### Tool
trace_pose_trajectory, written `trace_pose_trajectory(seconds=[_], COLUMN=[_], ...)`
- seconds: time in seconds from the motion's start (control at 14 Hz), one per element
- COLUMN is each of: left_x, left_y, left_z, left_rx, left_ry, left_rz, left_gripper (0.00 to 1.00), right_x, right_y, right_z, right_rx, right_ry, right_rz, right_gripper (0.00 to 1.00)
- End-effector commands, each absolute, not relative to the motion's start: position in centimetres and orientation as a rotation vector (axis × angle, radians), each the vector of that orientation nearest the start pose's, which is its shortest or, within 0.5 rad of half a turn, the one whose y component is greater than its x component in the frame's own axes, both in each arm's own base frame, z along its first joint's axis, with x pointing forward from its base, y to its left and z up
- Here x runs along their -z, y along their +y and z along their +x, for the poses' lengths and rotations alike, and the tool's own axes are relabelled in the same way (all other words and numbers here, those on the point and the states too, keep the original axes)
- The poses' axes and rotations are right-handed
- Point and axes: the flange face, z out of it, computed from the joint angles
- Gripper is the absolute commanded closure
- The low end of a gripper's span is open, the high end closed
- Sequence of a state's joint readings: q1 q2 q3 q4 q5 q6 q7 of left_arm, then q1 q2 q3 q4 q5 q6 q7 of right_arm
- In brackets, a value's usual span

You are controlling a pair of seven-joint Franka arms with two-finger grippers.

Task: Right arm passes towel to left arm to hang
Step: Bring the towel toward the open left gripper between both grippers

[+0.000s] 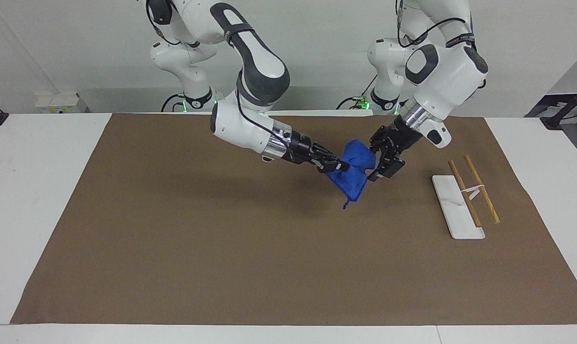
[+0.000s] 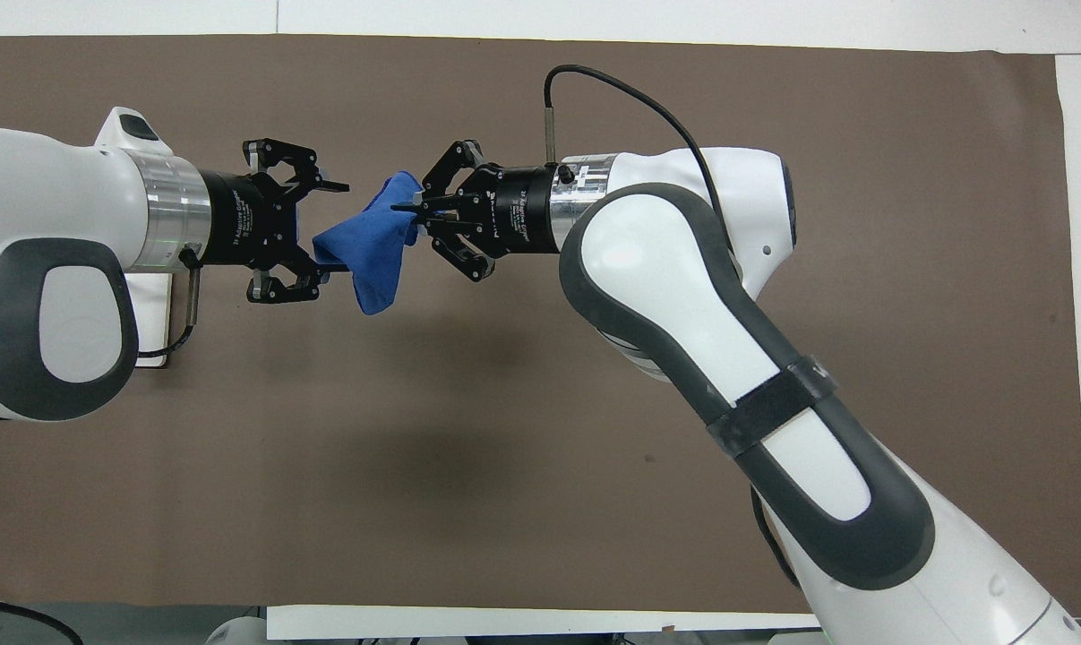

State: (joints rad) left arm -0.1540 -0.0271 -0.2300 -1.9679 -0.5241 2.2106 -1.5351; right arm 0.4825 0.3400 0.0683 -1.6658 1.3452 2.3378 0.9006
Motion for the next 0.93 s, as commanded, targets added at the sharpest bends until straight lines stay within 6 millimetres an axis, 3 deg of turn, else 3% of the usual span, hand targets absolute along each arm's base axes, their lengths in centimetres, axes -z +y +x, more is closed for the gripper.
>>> trace_pose_trajectory(seconds=[0.0, 0.21, 0.57, 0.86], left_x=[-51.3, -51.0, -51.5, -51.9], left_y=[-24.8, -24.9, -24.7, -24.8], left_z=[52.9, 53.3, 53.9, 54.0], left_rx=[-0.394, -0.397, -0.413, -0.428], left_ry=[-2.442, -2.464, -2.458, -2.438], left_rz=[-2.698, -2.681, -2.684, -2.693], left_gripper=[0.23, 0.36, 0.81, 0.85], right_x=[-46.0, -46.0, -46.0, -46.0], right_y=[36.5, 36.5, 36.5, 36.5], right_z=[57.7, 57.7, 57.7, 57.7], right_rx=[-0.618, -0.617, -0.616, -0.614], right_ry=[1.192, 1.19, 1.19, 1.188], right_rz=[-1.667, -1.67, -1.671, -1.674], right_gripper=[0.99, 0.99, 0.99, 0.98])
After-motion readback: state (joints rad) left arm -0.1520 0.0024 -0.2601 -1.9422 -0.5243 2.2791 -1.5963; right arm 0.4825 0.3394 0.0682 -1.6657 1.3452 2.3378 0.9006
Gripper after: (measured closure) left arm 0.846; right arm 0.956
